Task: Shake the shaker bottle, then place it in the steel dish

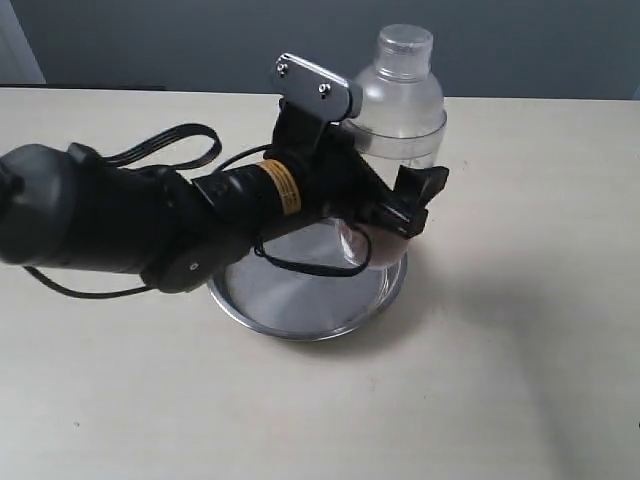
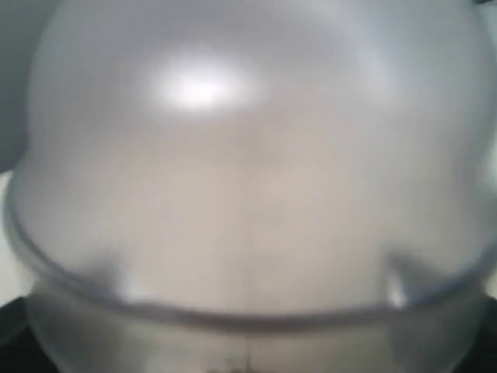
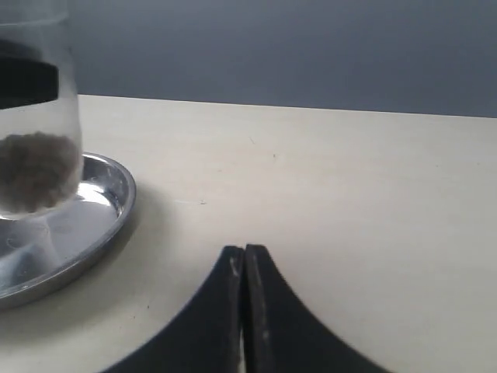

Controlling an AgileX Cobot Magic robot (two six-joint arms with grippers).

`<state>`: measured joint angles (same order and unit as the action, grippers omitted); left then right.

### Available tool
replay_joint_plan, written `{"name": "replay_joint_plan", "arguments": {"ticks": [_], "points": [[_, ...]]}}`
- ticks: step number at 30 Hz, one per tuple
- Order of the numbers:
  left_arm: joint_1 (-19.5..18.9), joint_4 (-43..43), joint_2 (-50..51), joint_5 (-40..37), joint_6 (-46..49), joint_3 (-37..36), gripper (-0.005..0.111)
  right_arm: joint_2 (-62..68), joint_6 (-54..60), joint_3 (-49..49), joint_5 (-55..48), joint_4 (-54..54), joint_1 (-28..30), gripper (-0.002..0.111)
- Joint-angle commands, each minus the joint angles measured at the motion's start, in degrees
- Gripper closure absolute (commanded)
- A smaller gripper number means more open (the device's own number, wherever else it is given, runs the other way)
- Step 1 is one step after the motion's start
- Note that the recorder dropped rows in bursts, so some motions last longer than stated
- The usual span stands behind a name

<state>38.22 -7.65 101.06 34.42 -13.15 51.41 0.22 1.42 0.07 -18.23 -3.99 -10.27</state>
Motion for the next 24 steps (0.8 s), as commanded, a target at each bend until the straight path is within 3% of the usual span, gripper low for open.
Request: {"name": "replay_joint_plan", "arguments": {"ticks": [1, 3, 5, 7, 11, 13, 16, 18, 21, 24], "points": [[0.13, 6.42, -13.02, 2.06, 14.91, 2.69, 0.107, -0.22, 0.07, -0.07, 0.77, 0.26, -0.01, 0.109], [-0.79, 17.79, -11.98, -6.69, 23.42, 0.61, 0.107, -0.22, 0.07, -0.07, 0.77, 0.26, -0.01, 0.109], [-2.18, 23.39, -8.70, -7.69, 25.03, -2.45, 0.107, -0.22, 0.07, -0.07, 0.77, 0.26, -0.01, 0.109], [-2.59, 21.72, -8.13, -7.69, 24.51, -3.42, 0.107, -0.22, 0.07, -0.07, 0.77, 0.26, -0.01, 0.109], [1.24, 14.10, -18.22, -1.76, 25.05, -0.95, 0.107, -0.22, 0.07, -0.07, 0.77, 0.26, -0.01, 0.109], [1.01, 17.75, -20.26, -2.86, 26.85, -1.63, 0.107, -0.22, 0.07, -0.07, 0.77, 0.26, -0.01, 0.109], [-2.95, 29.44, -12.65, -7.68, 26.55, -6.56, 0.107, -0.22, 0.07, -0.07, 0.77, 0.26, -0.01, 0.109], [-2.94, 27.34, -11.44, -8.33, 23.06, -7.46, 0.107, -0.22, 0.07, -0.07, 0.77, 0.26, -0.01, 0.109], [-0.08, 14.80, -18.13, -0.44, 19.81, -6.16, 0.107, -0.22, 0.07, -0.07, 0.77, 0.26, -0.01, 0.109], [0.62, 16.85, -22.23, -2.49, 24.10, -5.14, 0.107, -0.22, 0.07, -0.07, 0.77, 0.26, -0.01, 0.109]]}}
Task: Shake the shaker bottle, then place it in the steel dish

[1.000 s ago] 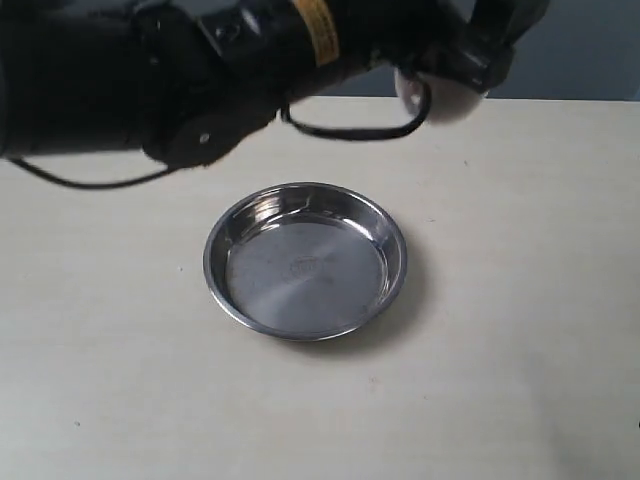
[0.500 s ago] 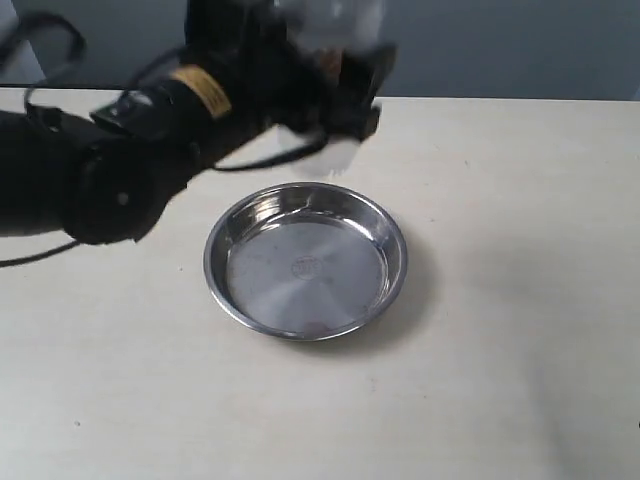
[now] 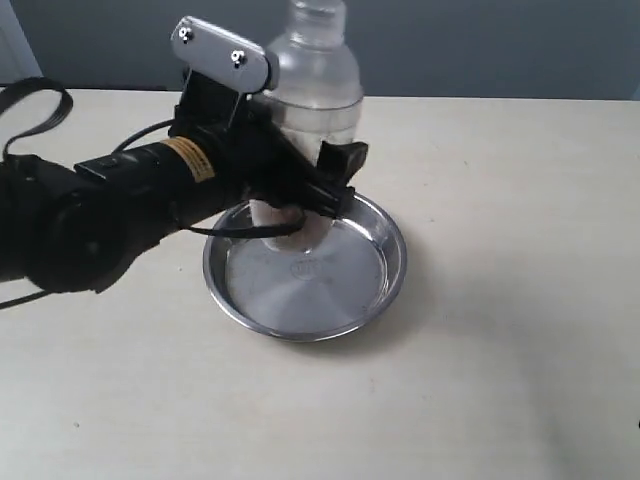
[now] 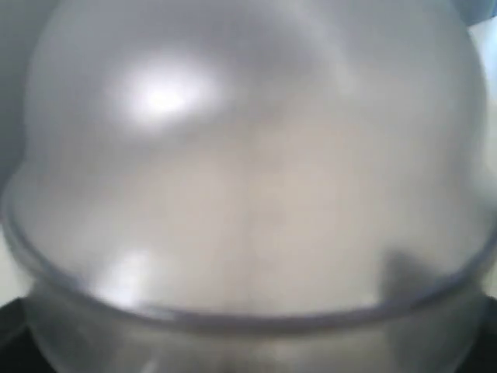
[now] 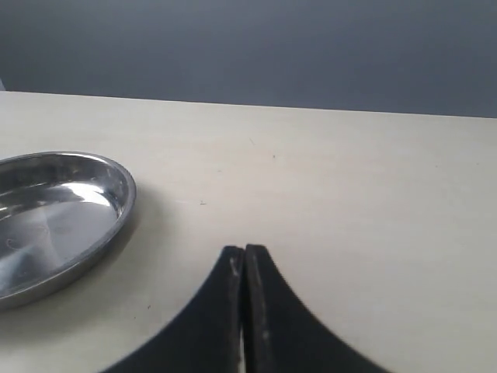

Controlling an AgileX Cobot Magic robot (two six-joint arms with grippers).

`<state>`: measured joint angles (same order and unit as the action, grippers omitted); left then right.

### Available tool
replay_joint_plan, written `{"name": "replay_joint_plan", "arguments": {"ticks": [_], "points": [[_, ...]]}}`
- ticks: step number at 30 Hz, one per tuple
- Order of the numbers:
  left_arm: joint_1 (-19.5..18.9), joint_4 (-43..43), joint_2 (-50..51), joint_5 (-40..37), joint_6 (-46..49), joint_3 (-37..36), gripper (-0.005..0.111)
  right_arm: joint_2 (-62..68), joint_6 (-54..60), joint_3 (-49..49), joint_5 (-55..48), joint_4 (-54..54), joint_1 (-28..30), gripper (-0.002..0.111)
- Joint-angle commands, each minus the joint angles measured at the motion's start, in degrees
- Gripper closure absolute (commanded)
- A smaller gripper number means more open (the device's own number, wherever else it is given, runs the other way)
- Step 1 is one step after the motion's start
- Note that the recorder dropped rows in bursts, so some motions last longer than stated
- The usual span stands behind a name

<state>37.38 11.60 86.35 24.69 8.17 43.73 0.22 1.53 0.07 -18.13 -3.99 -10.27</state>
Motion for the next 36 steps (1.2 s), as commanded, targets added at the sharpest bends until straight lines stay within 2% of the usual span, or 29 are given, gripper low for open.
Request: {"name": "replay_joint_plan", "arguments": {"ticks": [1, 4, 7, 9, 11, 14, 16, 18, 19, 20, 22, 24, 27, 29, 32, 34, 36], "points": [[0.65, 1.05, -5.86, 5.15, 4.35, 1.56, 0.107, -0.22, -0.04, -0.07, 0.67, 0.26, -0.01, 0.109], [-0.43, 7.48, 0.47, 2.24, 1.42, -2.29, 0.107, -0.22, -0.04, -0.07, 0.67, 0.26, -0.01, 0.109], [2.31, -4.53, -3.87, 8.13, -0.61, -0.72, 0.107, -0.22, -0.04, -0.07, 0.67, 0.26, -0.01, 0.109], [3.89, -7.34, -8.07, 11.44, 0.96, 1.27, 0.107, -0.22, -0.04, -0.07, 0.67, 0.26, -0.01, 0.109], [3.23, -1.82, -7.75, 8.22, 0.84, 0.29, 0.107, -0.22, -0.04, -0.07, 0.67, 0.26, -0.01, 0.109], [2.57, 5.08, 0.26, 6.28, -1.83, -4.63, 0.107, -0.22, -0.04, -0.07, 0.67, 0.26, -0.01, 0.109], [3.58, -2.04, 0.04, 12.95, -6.48, -4.41, 0.107, -0.22, -0.04, -0.07, 0.67, 0.26, -0.01, 0.109], [3.92, -8.65, -4.64, 24.13, -6.53, -1.51, 0.107, -0.22, -0.04, -0.07, 0.67, 0.26, -0.01, 0.109], [3.92, -9.28, -7.22, 24.80, -5.96, 0.70, 0.107, -0.22, -0.04, -0.07, 0.67, 0.26, -0.01, 0.109], [3.92, -9.28, -8.57, 22.32, -4.52, 3.59, 0.107, -0.22, -0.04, -0.07, 0.67, 0.26, -0.01, 0.109], [3.07, -6.42, -10.47, 8.65, 0.69, 6.83, 0.107, -0.22, -0.04, -0.07, 0.67, 0.26, -0.01, 0.109], [2.10, -3.46, -6.41, -1.73, 0.98, 4.28, 0.107, -0.22, -0.04, -0.07, 0.67, 0.26, -0.01, 0.109], [3.03, -0.52, 2.35, -1.06, -6.28, -2.01, 0.107, -0.22, -0.04, -0.07, 0.67, 0.26, -0.01, 0.109], [4.75, -3.89, 2.23, 2.91, -5.76, -2.53, 0.107, -0.22, -0.04, -0.07, 0.67, 0.26, -0.01, 0.109], [6.25, -5.48, -5.14, 9.10, 1.25, 2.65, 0.107, -0.22, -0.04, -0.07, 0.67, 0.26, -0.01, 0.109], [6.25, -5.19, -9.97, 7.75, 3.48, 7.49, 0.107, -0.22, -0.04, -0.07, 0.67, 0.26, -0.01, 0.109], [6.12, -4.60, -12.75, 3.01, 5.59, 8.93, 0.107, -0.22, -0.04, -0.07, 0.67, 0.26, -0.01, 0.109]]}}
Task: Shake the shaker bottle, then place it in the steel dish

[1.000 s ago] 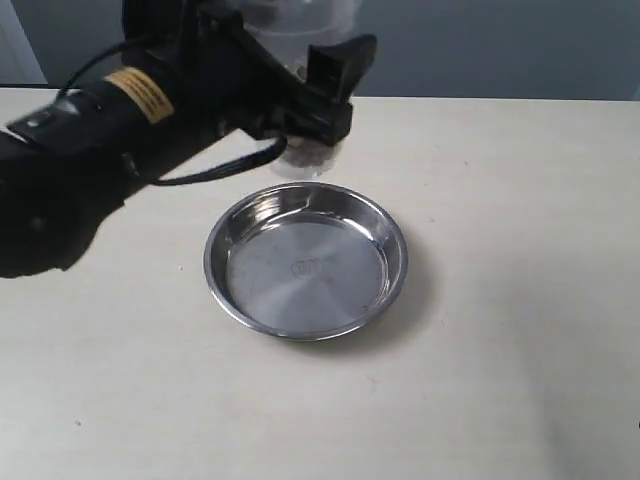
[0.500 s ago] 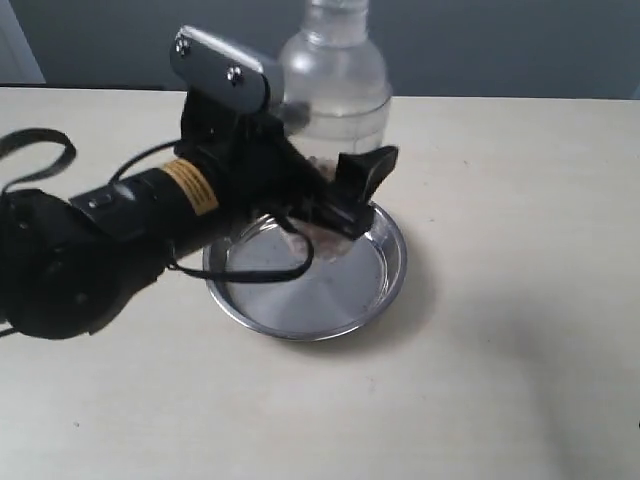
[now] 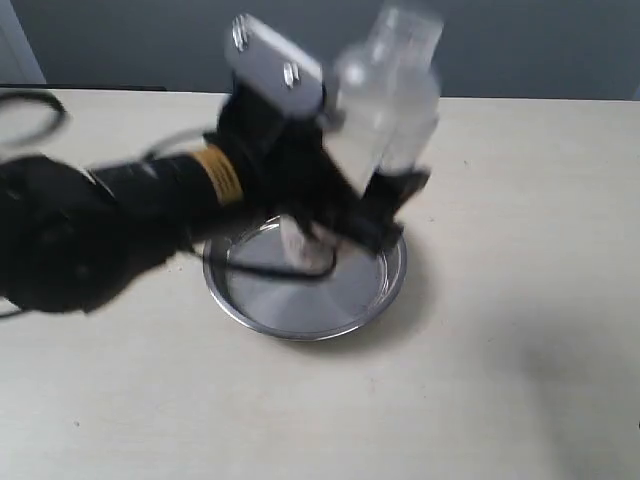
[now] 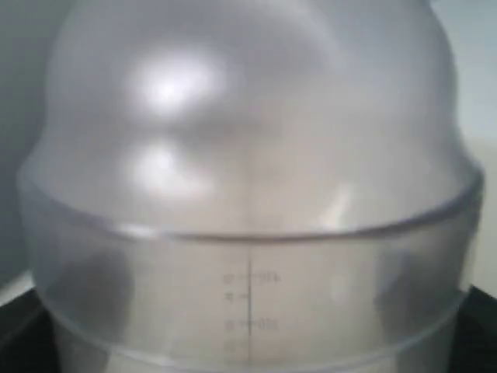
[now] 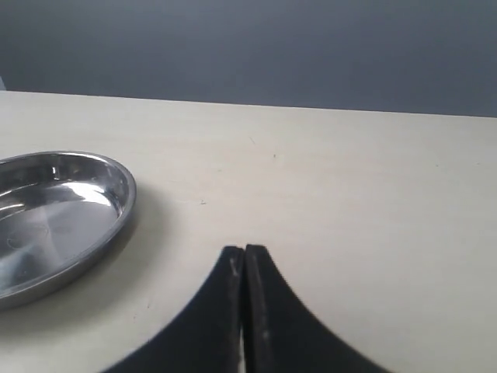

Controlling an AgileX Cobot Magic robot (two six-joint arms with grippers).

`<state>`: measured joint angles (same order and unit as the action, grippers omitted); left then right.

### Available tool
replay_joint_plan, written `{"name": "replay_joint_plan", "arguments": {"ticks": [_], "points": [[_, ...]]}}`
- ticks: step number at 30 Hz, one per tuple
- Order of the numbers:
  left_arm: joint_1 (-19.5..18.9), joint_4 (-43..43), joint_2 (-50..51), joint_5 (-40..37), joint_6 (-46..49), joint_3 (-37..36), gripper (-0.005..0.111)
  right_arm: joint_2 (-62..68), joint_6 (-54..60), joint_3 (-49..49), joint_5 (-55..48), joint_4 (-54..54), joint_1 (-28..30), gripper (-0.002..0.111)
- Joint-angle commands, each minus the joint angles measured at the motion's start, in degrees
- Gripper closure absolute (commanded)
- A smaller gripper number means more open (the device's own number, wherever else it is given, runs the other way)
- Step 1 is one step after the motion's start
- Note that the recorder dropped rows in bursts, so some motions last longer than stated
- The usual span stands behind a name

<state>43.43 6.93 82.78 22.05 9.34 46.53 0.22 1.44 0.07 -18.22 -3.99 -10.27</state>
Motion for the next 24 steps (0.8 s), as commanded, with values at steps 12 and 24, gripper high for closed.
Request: {"name": "replay_joint_plan", "arguments": {"ticks": [12, 24], "points": [[1.36, 9.26, -13.40, 6.09, 11.46, 5.22, 0.107, -0.22, 0.05, -0.07, 0.76, 0.26, -0.01, 0.109], [1.43, 14.38, -12.56, 6.50, 16.63, 0.84, 0.107, -0.22, 0.05, -0.07, 0.76, 0.26, -0.01, 0.109]]}}
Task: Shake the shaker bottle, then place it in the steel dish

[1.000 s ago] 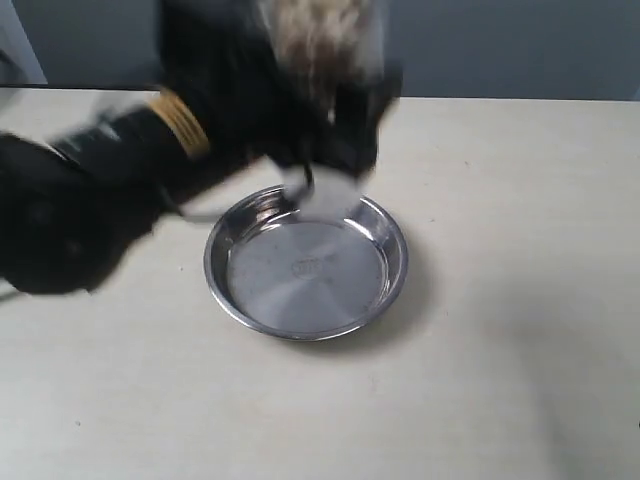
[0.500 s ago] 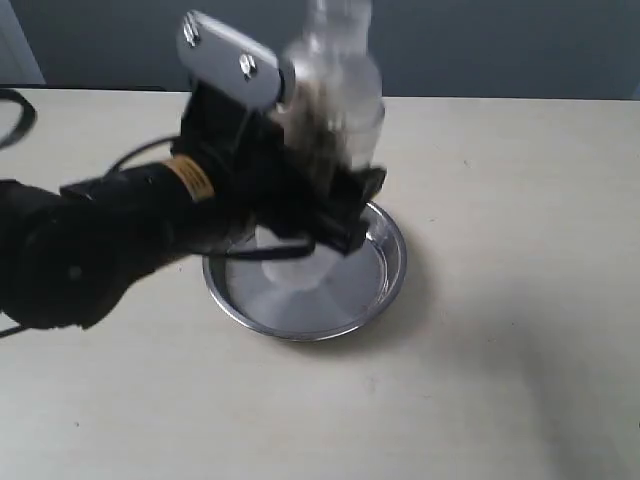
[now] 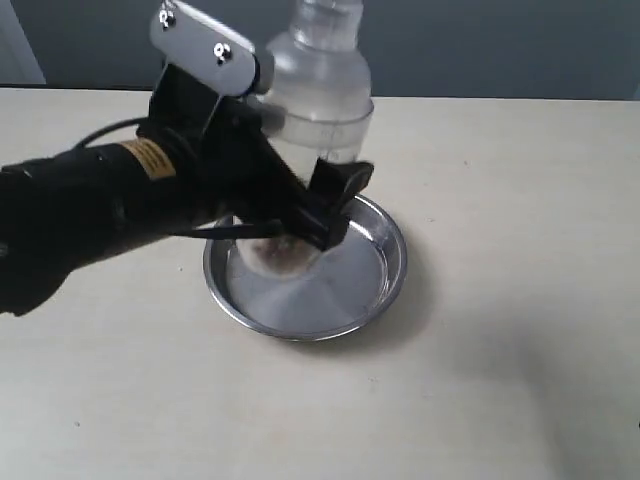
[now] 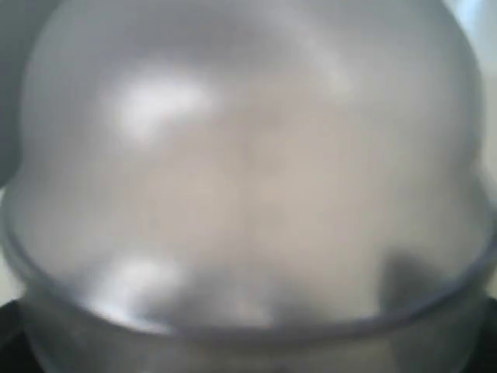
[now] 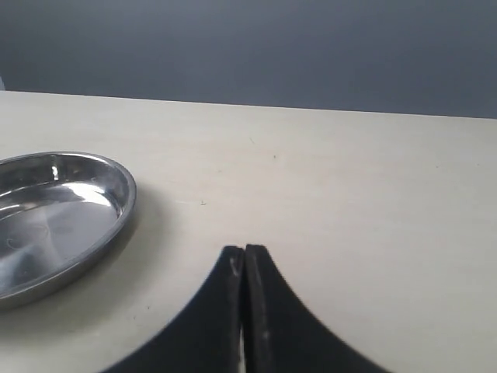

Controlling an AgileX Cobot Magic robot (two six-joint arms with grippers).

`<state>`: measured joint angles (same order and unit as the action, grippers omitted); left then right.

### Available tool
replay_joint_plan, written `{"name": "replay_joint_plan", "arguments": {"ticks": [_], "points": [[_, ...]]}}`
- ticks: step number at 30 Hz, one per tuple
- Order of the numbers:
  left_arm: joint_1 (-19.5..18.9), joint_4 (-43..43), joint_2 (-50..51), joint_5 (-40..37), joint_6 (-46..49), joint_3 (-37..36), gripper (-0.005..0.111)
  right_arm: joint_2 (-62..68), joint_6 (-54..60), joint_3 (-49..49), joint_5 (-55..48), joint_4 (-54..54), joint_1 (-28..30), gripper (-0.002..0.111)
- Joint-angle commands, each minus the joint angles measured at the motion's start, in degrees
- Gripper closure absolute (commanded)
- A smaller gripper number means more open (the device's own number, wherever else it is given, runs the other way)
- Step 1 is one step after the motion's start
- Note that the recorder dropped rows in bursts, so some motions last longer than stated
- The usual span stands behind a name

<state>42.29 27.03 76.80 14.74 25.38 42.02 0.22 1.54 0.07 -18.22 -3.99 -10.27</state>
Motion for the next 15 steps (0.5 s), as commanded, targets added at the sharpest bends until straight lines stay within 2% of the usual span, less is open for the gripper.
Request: {"name": "replay_joint_plan", "arguments": {"ticks": [1, 3, 5, 7, 11, 12, 13, 15], "points": [[2.17, -5.09, -7.31, 13.91, 0.70, 5.63, 0.107, -0.22, -0.05, -0.07, 0.76, 0.26, -0.01, 0.109], [-0.07, 2.29, -2.95, 10.77, 0.70, 1.84, 0.107, -0.22, -0.05, -0.07, 0.76, 0.26, -0.01, 0.109], [-0.47, 5.15, 1.77, 11.02, -0.94, -2.10, 0.107, -0.22, -0.05, -0.07, 0.76, 0.26, -0.01, 0.109], [0.63, 2.13, 2.79, 12.03, -2.83, -3.10, 0.107, -0.22, -0.05, -0.07, 0.76, 0.26, -0.01, 0.109], [4.45, -7.25, -2.65, 27.21, -2.31, 0.59, 0.107, -0.22, -0.05, -0.07, 0.76, 0.26, -0.01, 0.109], [4.62, -8.89, -4.52, 28.61, -2.20, 2.35, 0.107, -0.22, -0.05, -0.07, 0.76, 0.26, -0.01, 0.109], [4.62, -9.04, -5.99, 27.76, -1.84, 3.45, 0.107, -0.22, -0.05, -0.07, 0.76, 0.26, -0.01, 0.109], [3.56, -3.77, -6.23, 21.80, 0.68, 4.07, 0.107, -0.22, -0.05, -0.07, 0.76, 0.26, -0.01, 0.109]]}}
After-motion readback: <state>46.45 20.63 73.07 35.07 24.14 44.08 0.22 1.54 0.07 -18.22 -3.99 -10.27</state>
